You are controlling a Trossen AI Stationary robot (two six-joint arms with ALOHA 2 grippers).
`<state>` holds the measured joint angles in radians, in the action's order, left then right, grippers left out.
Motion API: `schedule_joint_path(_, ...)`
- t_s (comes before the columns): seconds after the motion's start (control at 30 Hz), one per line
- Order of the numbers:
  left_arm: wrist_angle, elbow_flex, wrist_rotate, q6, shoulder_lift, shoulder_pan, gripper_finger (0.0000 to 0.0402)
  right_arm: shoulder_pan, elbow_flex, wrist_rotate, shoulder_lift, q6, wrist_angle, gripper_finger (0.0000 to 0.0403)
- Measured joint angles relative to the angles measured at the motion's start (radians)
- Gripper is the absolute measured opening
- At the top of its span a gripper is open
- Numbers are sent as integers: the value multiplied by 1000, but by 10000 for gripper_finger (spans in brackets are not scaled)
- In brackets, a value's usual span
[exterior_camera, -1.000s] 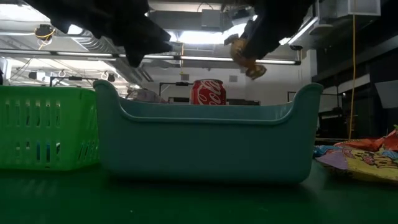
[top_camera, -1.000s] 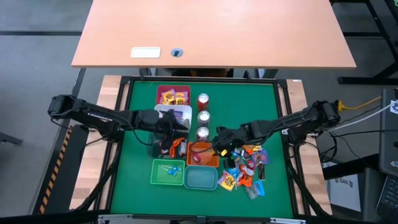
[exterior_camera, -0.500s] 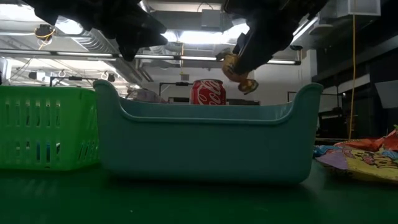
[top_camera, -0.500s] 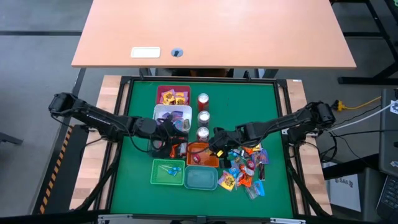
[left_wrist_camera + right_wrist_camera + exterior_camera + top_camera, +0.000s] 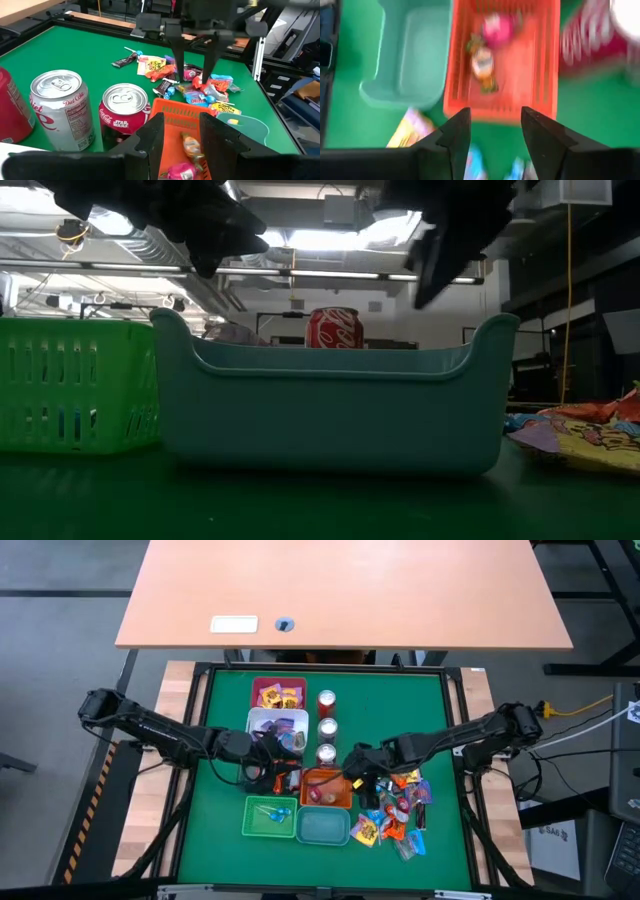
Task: Sort candy
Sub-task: Put the orange chocolate into the black bin
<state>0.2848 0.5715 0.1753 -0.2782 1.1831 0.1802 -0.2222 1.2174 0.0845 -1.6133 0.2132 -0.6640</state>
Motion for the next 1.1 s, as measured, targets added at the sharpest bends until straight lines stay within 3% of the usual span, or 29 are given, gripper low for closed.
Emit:
schedule_joint_path(0.17, -5, 0, 0, 0, 0, 0, 114, -19, 45, 40, 1, 179, -217, 174)
schedule_joint_path(0.3, -4, 0, 0, 0, 0, 0, 114, -72, 45, 39, 1, 204, -317, 174)
schedule_joint_path(0.5, -4, 0, 0, 1, 0, 0, 114, -132, 38, -137, 1, 256, -462, 175)
schedule_joint_path(0.83, -4, 0, 0, 1, 0, 0, 114, -64, -182, -115, 2, 314, -418, 175)
schedule_joint_path(1.1, -4, 0, 0, 0, 0, 0, 114, 17, -316, -62, 2, 314, -252, 175)
